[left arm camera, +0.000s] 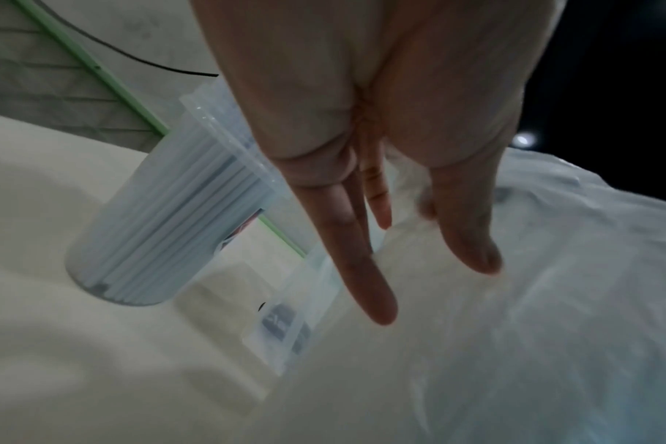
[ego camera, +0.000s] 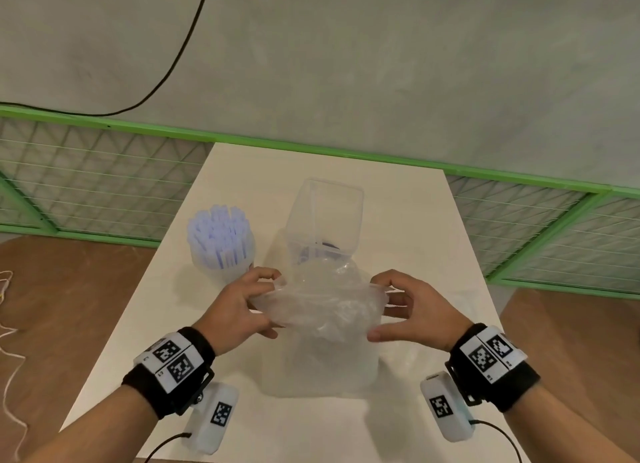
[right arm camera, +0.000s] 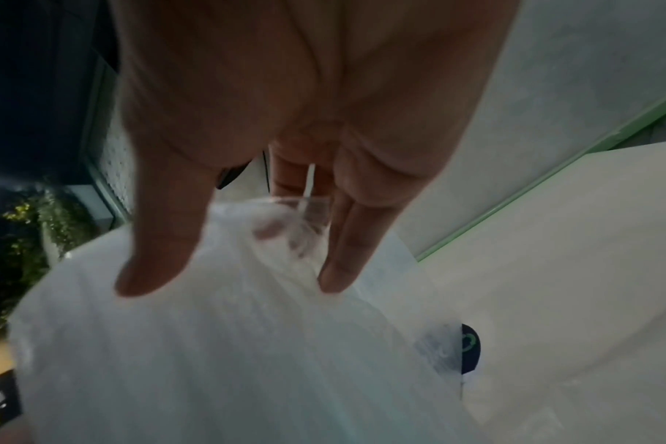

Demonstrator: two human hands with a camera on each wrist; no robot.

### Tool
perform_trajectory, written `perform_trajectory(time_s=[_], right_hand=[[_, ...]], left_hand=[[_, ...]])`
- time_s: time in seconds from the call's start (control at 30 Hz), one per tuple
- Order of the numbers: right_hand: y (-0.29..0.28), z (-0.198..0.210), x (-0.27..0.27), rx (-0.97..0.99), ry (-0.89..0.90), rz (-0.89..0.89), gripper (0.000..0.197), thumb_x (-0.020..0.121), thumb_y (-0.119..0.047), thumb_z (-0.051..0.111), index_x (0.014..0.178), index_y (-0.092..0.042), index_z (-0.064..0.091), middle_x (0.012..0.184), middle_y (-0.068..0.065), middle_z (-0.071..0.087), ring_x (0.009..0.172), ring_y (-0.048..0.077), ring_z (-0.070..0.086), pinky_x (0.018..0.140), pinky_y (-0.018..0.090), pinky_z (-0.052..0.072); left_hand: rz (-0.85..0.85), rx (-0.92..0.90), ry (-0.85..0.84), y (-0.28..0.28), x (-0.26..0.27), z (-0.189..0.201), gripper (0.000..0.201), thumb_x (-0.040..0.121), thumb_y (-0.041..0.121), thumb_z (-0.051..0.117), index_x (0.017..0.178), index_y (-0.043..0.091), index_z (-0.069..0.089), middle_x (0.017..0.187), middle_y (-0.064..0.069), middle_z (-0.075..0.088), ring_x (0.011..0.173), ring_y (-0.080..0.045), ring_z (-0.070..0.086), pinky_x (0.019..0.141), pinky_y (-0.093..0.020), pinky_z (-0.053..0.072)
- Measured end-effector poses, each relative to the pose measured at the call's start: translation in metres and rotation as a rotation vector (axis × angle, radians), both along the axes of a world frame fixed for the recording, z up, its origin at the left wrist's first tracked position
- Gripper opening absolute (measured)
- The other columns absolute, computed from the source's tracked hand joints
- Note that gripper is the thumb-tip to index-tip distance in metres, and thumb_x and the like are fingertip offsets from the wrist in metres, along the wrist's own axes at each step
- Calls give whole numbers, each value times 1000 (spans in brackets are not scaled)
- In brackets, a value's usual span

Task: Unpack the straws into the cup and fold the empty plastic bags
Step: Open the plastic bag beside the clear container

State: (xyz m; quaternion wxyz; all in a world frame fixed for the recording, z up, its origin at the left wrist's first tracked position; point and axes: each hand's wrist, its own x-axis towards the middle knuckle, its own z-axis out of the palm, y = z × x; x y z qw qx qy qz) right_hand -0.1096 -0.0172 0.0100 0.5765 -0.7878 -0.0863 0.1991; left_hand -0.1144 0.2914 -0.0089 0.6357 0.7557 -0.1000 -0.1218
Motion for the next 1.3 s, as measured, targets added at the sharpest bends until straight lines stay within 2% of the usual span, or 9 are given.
perform_trajectory(time_s=[0.07,0.2,0.43,0.67,0.8,0.9,1.03,1.17,1.3], right_hand=[[5,-1,-2,-4,-101,-103,47,53,-4,94,89,-11,64,96,0,64,86,15,66,76,28,57],[12,-7,-6,-8,-270,-190,31,56,-8,92,67,-23,67,75,-4,63,72,11,60,66,34,58],[22,-21,-20,132,-351,-222,17,71,-10,85,79,-23,77,81,-5,60,76,14,61,66,32,57],[20,-33,-36,-107,-580,-110,41,75,10,60,81,-26,79,103,-6,51,82,15,58,72,19,42],[24,-18,-49,-167,-520,20,6,83,-32,74,86,-29,79,114,2,47,108,21,55,94,22,42],[28,-18,-54,-173,-486,-90,26,87,-50,65,75,-31,79,113,-7,46,103,15,54,82,19,44],[31,-32,-60,-174,-587,-178,17,72,-37,84,74,-26,71,116,-6,47,110,13,54,92,18,43],[30,-33,-60,-116,-433,-290,61,55,-22,95,90,-26,46,121,-12,44,116,15,51,87,20,51],[29,-33,-57,-151,-351,-234,87,55,-26,95,124,-44,44,131,-23,40,117,4,49,89,14,47]], left_hand=[[-22,26,-18,-1,-3,-4,49,76,-13,72,77,35,75,122,10,49,81,-17,67,66,-43,62],[-58,150,-160,-2,-11,-9,43,88,-7,60,91,33,75,131,18,41,100,-17,63,74,-32,61],[38,160,-201,-9,-24,-4,24,66,32,89,79,25,70,140,18,27,126,-6,45,77,-29,60],[107,137,-469,-15,-36,-16,11,77,28,78,81,30,68,135,9,31,126,-18,44,92,-22,52],[105,259,-597,-16,-37,-25,50,71,-12,65,89,34,73,133,4,31,131,-22,38,113,-23,27],[54,296,-652,-18,-38,-22,44,70,-13,67,87,27,77,132,-4,32,131,-6,37,108,-11,26],[-18,206,-459,-11,-52,-18,21,75,33,81,95,33,76,140,-3,30,134,-18,40,111,-18,31],[149,44,-220,-9,-51,-14,27,66,47,81,83,31,67,131,11,39,112,-15,59,86,-24,54],[130,131,-133,-8,-39,-25,58,56,43,86,99,40,47,126,18,41,111,-7,55,77,-30,56]])
